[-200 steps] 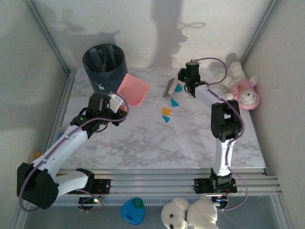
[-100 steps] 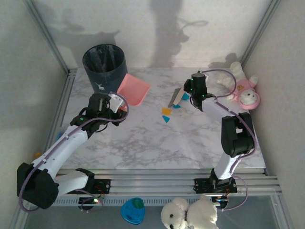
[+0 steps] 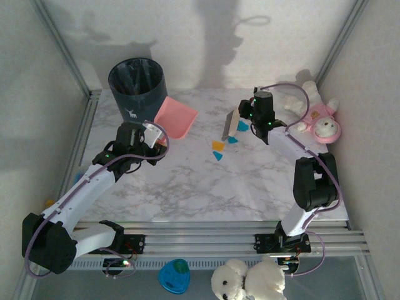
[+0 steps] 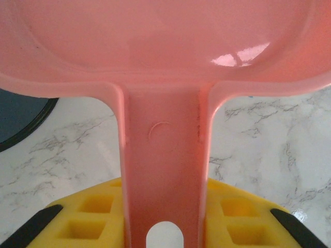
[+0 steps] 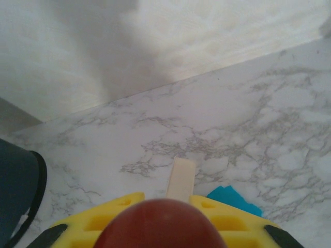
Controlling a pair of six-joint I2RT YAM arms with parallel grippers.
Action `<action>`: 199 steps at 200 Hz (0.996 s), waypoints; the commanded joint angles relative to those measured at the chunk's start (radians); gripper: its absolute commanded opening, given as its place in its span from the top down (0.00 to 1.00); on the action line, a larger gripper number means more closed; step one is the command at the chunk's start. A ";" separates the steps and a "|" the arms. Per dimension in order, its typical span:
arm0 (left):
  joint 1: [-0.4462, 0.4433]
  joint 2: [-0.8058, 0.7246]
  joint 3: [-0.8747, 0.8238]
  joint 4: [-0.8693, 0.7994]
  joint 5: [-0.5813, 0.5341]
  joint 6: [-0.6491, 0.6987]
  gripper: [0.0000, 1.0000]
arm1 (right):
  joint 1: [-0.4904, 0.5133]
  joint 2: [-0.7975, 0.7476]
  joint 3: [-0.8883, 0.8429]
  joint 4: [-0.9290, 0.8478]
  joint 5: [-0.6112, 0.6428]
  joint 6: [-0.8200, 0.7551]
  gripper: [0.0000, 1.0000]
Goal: Sweep away the paper scraps from the table
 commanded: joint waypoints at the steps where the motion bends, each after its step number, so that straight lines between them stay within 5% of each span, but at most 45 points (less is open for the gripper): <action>1: -0.008 -0.007 -0.001 0.012 0.003 -0.011 0.88 | -0.007 -0.067 0.060 -0.020 -0.022 -0.154 1.00; 111: -0.008 -0.002 0.001 0.007 0.006 -0.013 0.88 | -0.058 0.035 0.238 -0.188 0.080 -0.719 1.00; 199: -0.008 0.008 0.001 -0.001 0.003 -0.011 0.87 | -0.047 0.195 0.288 -0.156 0.034 -0.902 1.00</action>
